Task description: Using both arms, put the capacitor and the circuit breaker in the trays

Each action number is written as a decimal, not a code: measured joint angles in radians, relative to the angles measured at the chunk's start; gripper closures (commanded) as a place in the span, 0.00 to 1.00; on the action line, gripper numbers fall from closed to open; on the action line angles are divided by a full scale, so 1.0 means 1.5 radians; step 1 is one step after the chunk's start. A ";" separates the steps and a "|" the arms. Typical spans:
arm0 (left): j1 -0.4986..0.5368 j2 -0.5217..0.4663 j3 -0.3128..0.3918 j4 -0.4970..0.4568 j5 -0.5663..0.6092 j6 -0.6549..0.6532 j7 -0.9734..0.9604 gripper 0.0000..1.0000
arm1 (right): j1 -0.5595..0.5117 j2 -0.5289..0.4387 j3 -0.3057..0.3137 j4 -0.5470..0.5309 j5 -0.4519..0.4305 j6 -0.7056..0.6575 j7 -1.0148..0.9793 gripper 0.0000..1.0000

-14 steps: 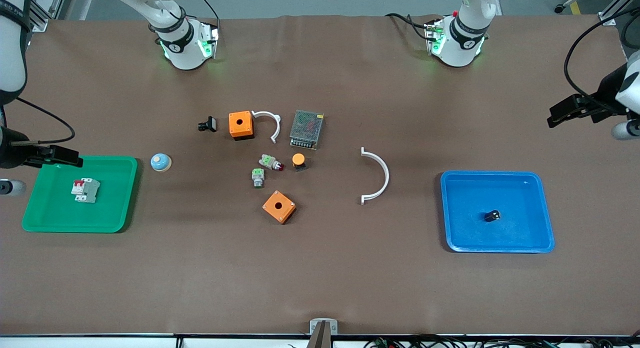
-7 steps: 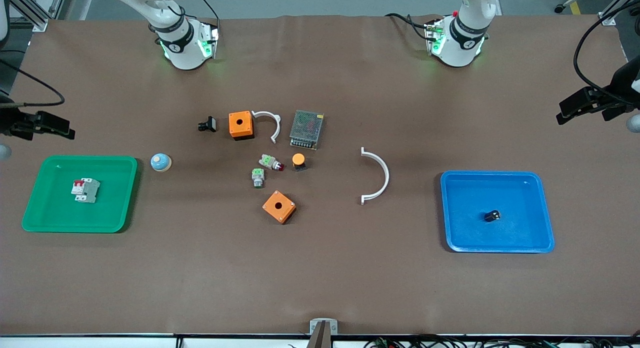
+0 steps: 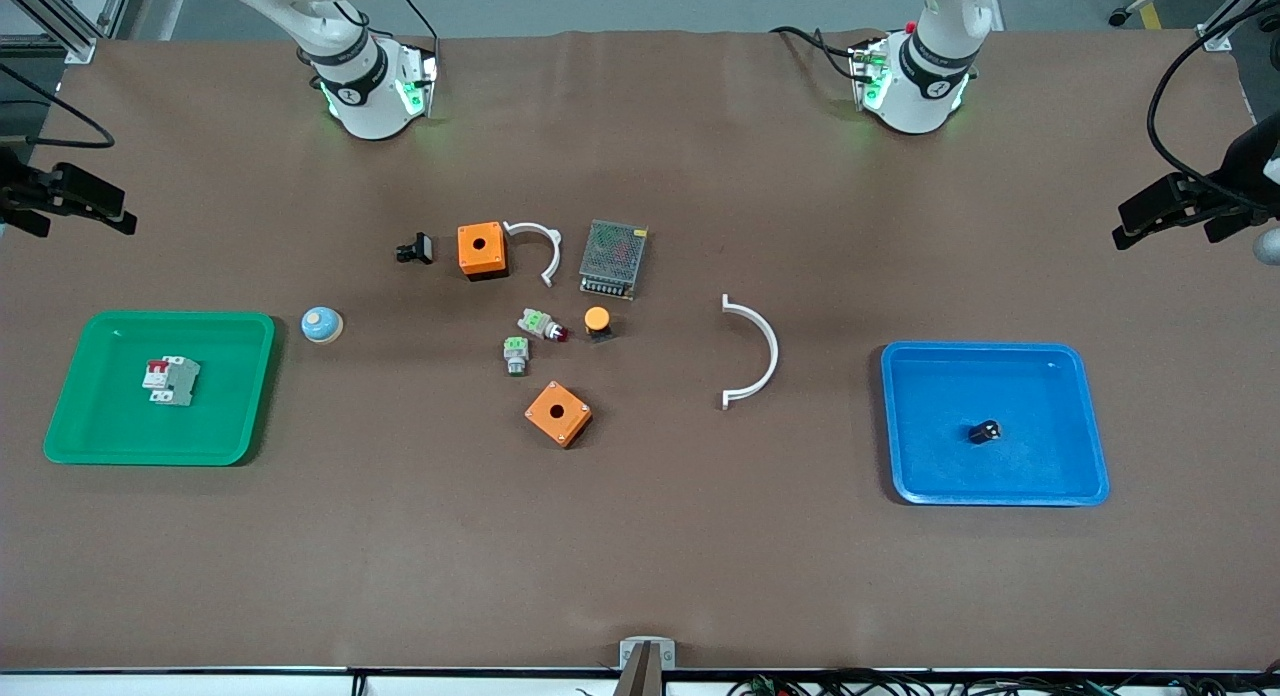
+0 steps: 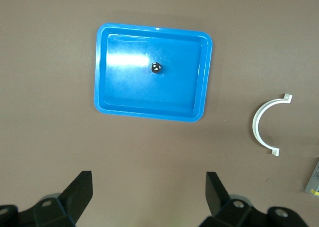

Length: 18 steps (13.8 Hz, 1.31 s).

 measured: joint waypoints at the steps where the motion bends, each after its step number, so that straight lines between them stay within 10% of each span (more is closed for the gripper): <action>1: 0.000 0.000 0.000 0.000 -0.001 -0.001 0.000 0.00 | 0.000 -0.001 0.000 0.000 0.000 0.003 0.000 0.00; 11: -0.007 0.004 0.005 0.001 -0.023 -0.003 0.000 0.00 | 0.000 -0.006 0.002 -0.002 0.000 0.021 -0.001 0.00; 18: -0.112 0.004 0.113 0.010 -0.024 -0.022 0.000 0.00 | 0.000 -0.007 0.003 -0.002 0.000 0.025 -0.001 0.00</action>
